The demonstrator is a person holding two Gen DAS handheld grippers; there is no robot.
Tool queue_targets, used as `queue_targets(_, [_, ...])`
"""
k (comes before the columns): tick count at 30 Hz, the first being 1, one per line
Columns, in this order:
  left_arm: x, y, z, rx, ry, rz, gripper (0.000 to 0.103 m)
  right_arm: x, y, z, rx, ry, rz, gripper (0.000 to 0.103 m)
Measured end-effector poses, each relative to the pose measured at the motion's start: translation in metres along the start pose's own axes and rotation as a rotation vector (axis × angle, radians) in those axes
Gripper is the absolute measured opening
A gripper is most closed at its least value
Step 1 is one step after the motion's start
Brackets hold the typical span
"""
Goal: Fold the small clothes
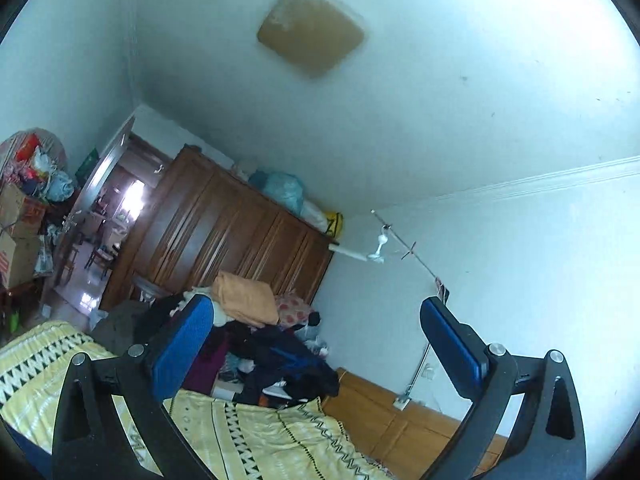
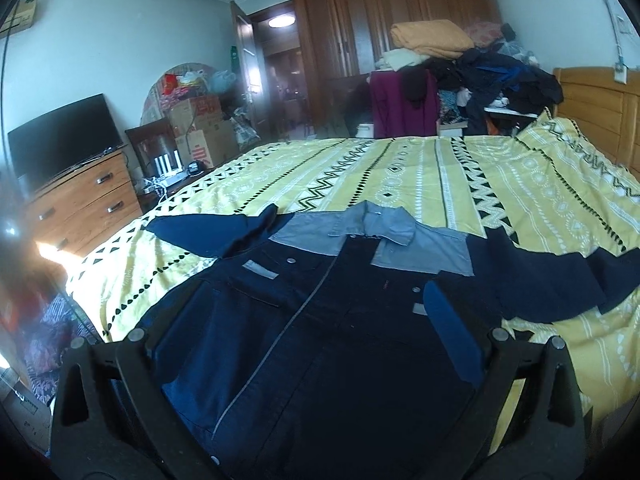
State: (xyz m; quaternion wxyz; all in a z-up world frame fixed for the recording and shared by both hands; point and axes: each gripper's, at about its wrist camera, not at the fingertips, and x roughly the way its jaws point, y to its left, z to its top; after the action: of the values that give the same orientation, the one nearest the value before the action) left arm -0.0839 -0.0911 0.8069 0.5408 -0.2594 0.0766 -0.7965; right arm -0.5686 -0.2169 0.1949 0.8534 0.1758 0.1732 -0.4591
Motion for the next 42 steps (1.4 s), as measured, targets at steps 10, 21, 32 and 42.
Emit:
queue_targets(10, [0.04,-0.005,-0.024,-0.109,0.17,-0.058,0.103,0.01,0.016,0.039,0.059,-0.032,0.167,0.103])
queue_targets(21, [0.053,-0.058,-0.078,0.042,0.305,-0.055,0.103,0.007,0.16,0.054,-0.102,0.072,0.924,0.103])
queue_targets(32, [0.06,-0.046,-0.087,-0.061,0.323,-0.045,0.103,0.016,0.284,0.043,-0.319,0.064,1.021,0.102])
queue_targets(42, [0.004,-0.041,-0.062,-0.009,0.118,0.026,0.103,0.063,0.14,0.005,0.017,0.176,0.45,0.102])
